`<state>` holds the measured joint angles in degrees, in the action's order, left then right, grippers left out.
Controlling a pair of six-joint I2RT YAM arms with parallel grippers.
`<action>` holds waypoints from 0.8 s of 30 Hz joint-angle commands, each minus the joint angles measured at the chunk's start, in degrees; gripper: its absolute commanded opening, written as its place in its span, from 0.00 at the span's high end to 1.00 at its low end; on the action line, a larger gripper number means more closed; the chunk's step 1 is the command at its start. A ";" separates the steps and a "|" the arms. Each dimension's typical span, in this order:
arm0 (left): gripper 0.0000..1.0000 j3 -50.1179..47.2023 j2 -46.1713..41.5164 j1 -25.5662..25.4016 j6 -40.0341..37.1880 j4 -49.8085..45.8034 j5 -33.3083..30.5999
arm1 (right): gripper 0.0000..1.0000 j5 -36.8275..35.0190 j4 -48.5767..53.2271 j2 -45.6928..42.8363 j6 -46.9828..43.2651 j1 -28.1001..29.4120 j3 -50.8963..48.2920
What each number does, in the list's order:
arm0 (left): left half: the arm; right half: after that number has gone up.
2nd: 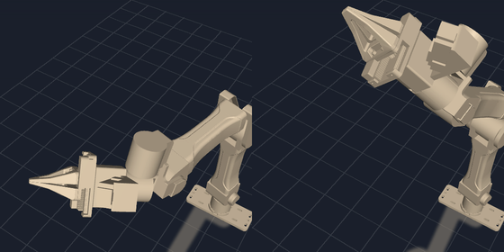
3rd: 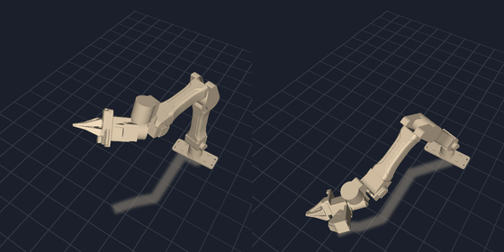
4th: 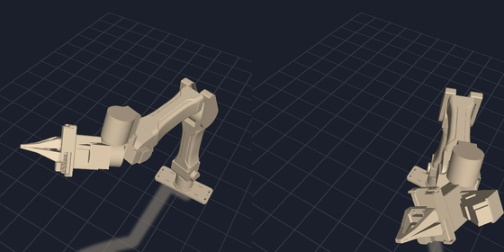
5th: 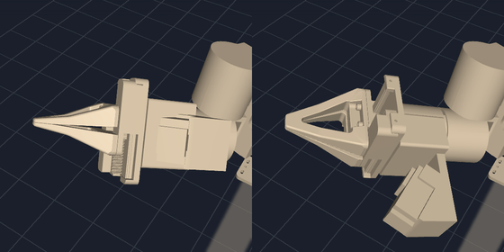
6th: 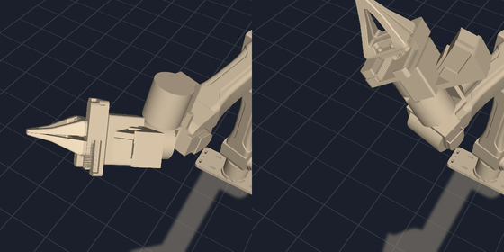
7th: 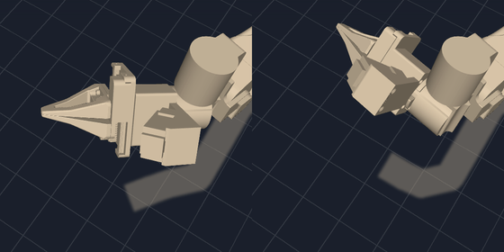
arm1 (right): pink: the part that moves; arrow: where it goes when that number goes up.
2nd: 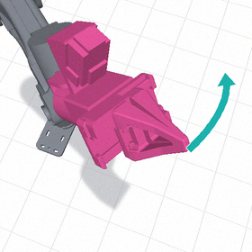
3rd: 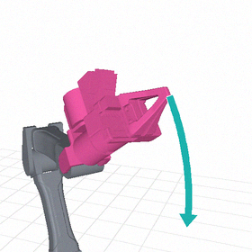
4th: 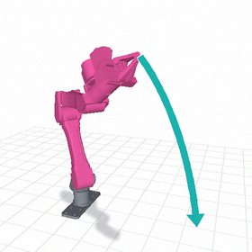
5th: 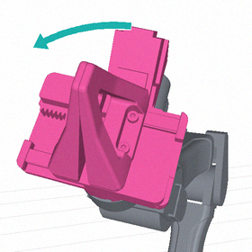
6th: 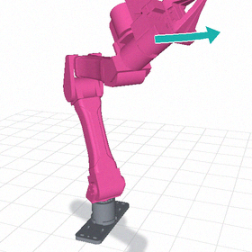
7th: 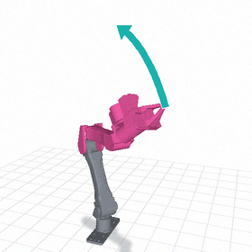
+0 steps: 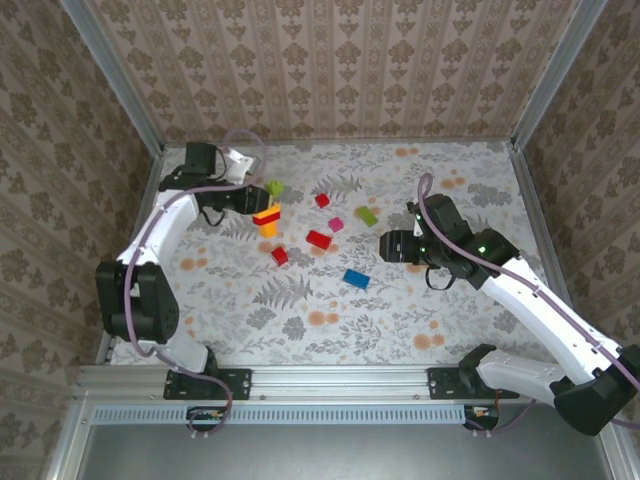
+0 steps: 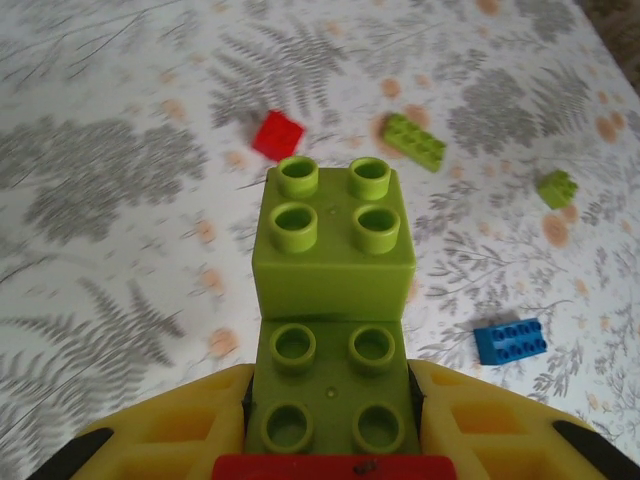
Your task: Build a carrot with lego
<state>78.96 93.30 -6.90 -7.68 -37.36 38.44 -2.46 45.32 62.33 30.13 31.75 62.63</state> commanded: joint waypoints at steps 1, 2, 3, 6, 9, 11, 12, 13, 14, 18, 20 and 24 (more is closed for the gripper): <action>0.72 5.08 5.21 3.35 -0.50 -8.70 -0.03 | 0.23 3.14 -3.07 0.84 -0.55 -0.22 -1.47; 0.72 6.28 6.95 4.25 -0.70 -9.48 0.70 | 0.23 3.69 -3.58 1.11 -0.60 -0.19 -1.84; 0.72 7.30 8.65 4.90 -0.75 -10.13 1.22 | 0.23 3.99 -3.87 1.22 -0.63 -0.19 -2.16; 0.71 12.13 14.08 5.88 -1.82 -13.92 1.23 | 0.23 4.50 -4.29 1.22 -0.84 -0.13 -3.06; 0.68 16.80 19.23 5.96 -2.95 -17.39 0.52 | 0.23 4.70 -4.62 0.71 -1.10 -0.19 -4.06; 0.68 19.99 22.69 5.88 -3.51 -19.86 -0.20 | 0.23 4.84 -4.75 0.45 -1.08 -0.19 -4.93; 0.67 21.22 23.88 5.84 -3.65 -20.74 -0.64 | 0.23 4.83 -4.88 0.35 -1.13 -0.19 -5.26; 0.66 22.59 25.01 5.84 -3.78 -21.71 -0.94 | 0.23 4.91 -4.97 0.25 -1.18 -0.15 -5.61; 0.65 23.72 26.28 5.85 -3.91 -22.32 -1.11 | 0.23 4.99 -5.02 0.09 -1.17 -0.19 -6.04; 0.62 28.10 30.01 5.89 -4.27 -24.86 -3.93 | 0.23 4.99 -5.10 -0.41 -1.11 -0.19 -6.79; 0.62 30.82 32.26 6.17 -4.62 -26.69 -4.95 | 0.23 5.01 -5.24 -0.45 -1.13 -0.19 -7.08; 0.63 34.00 35.11 6.81 -4.30 -27.81 -5.28 | 0.23 4.97 -5.40 -0.45 -1.13 -0.17 -7.66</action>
<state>110.21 126.80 -0.91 -10.72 -61.21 34.13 1.98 40.45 62.96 29.91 31.77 55.72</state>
